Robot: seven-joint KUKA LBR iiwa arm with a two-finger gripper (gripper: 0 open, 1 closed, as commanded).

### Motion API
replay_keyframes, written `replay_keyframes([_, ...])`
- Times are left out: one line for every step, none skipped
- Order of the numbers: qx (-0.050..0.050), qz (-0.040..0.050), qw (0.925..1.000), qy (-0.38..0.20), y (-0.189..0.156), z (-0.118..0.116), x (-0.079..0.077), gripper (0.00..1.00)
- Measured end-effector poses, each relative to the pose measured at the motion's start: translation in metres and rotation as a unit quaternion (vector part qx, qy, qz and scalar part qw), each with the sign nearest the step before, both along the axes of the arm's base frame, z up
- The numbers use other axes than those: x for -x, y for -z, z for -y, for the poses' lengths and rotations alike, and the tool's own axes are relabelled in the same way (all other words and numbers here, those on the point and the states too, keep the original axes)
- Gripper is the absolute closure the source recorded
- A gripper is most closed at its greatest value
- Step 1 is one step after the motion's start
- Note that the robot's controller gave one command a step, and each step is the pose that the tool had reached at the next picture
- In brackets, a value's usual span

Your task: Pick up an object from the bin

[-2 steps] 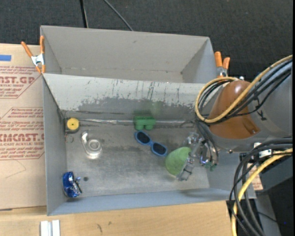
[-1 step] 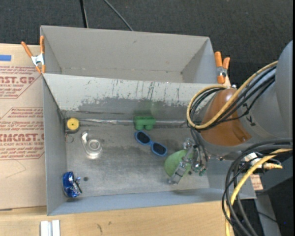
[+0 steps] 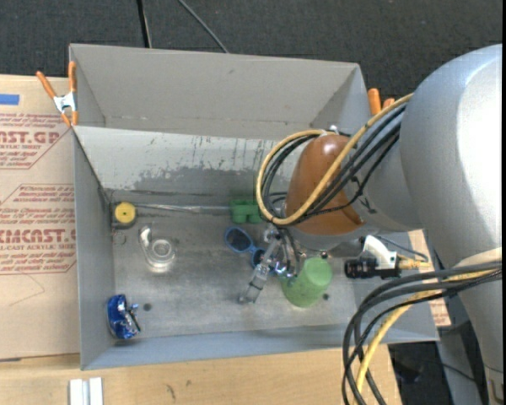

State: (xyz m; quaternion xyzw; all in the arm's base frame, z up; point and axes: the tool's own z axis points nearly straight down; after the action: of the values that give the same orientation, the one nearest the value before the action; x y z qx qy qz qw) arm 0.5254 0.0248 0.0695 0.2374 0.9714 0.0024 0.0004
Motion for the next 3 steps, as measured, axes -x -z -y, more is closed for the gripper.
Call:
replay_keyframes([0.002,-0.0010,1.0000,0.003,0.000,0.006,0.001,1.00])
replay_keyframes([0.002,0.0007,1.0000,0.003,-0.039,0.005,0.000,1.00])
replay_keyframes([0.002,0.0017,1.0000,0.002,-0.088,0.004,-0.001,1.00])
